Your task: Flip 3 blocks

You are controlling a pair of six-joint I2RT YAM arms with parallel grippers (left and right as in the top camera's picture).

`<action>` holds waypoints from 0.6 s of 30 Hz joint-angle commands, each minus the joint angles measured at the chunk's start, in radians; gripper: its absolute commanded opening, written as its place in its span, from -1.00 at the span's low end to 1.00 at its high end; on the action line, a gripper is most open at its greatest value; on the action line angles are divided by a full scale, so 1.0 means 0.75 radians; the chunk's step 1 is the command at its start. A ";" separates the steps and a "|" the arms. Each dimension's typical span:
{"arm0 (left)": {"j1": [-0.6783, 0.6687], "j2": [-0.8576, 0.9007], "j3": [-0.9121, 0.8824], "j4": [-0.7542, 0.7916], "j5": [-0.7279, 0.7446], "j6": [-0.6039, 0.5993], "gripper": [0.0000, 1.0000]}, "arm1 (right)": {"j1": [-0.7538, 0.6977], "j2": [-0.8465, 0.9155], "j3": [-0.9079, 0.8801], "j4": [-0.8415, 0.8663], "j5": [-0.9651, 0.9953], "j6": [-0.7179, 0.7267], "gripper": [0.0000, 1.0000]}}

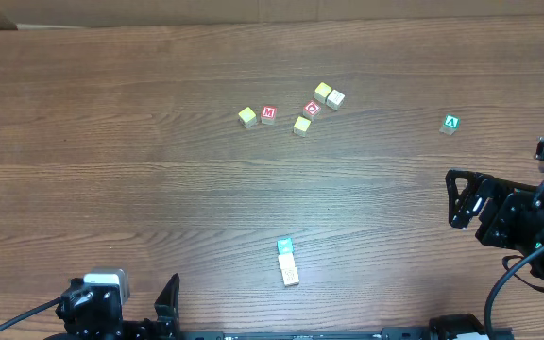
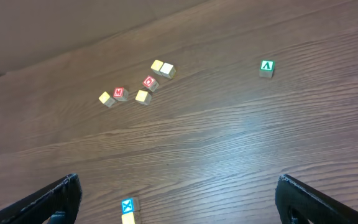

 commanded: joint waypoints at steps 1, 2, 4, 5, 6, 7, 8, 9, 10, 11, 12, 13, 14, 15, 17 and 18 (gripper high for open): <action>0.005 -0.011 0.008 0.006 -0.013 0.015 1.00 | 0.000 -0.006 0.017 0.007 -0.011 -0.019 1.00; 0.005 -0.011 0.008 0.006 -0.013 0.015 1.00 | 0.000 -0.006 0.017 0.007 -0.011 -0.019 1.00; 0.005 -0.011 0.008 0.006 -0.013 0.015 0.99 | 0.000 -0.006 0.017 0.004 0.002 -0.028 1.00; 0.005 -0.011 0.008 0.006 -0.013 0.015 1.00 | 0.000 -0.006 0.017 -0.013 0.045 -0.028 1.00; 0.005 -0.011 0.008 0.006 -0.013 0.015 1.00 | 0.000 -0.006 0.017 -0.015 0.044 -0.028 1.00; 0.005 -0.011 0.008 0.006 -0.013 0.015 1.00 | 0.000 -0.006 0.017 -0.015 0.044 -0.028 1.00; 0.005 -0.011 0.008 0.006 -0.013 0.015 1.00 | 0.000 -0.003 0.017 -0.017 0.044 -0.028 1.00; 0.005 -0.011 0.008 0.006 -0.013 0.015 0.99 | 0.000 -0.002 0.017 -0.017 0.044 -0.028 1.00; 0.005 -0.011 0.008 0.006 -0.013 0.015 1.00 | 0.000 -0.002 0.016 -0.018 0.050 -0.029 1.00; 0.005 -0.011 0.008 0.006 -0.013 0.015 1.00 | 0.000 -0.003 0.016 -0.019 0.063 -0.029 1.00; 0.005 -0.011 0.008 0.006 -0.013 0.015 1.00 | 0.000 -0.012 0.016 -0.015 0.084 -0.031 1.00; 0.005 -0.011 0.008 0.006 -0.013 0.015 1.00 | 0.000 -0.023 0.015 -0.005 0.122 -0.029 1.00; 0.005 -0.011 0.008 0.006 -0.013 0.015 1.00 | 0.000 -0.043 0.012 0.023 0.144 -0.030 1.00; 0.005 -0.011 0.008 0.006 -0.013 0.015 1.00 | 0.000 -0.073 -0.002 0.074 0.163 -0.032 1.00; 0.005 -0.011 0.008 0.006 -0.013 0.015 1.00 | 0.000 -0.144 -0.051 0.183 0.162 -0.094 1.00; 0.005 -0.011 0.008 0.006 -0.013 0.015 1.00 | 0.000 -0.188 -0.086 0.246 0.152 -0.127 1.00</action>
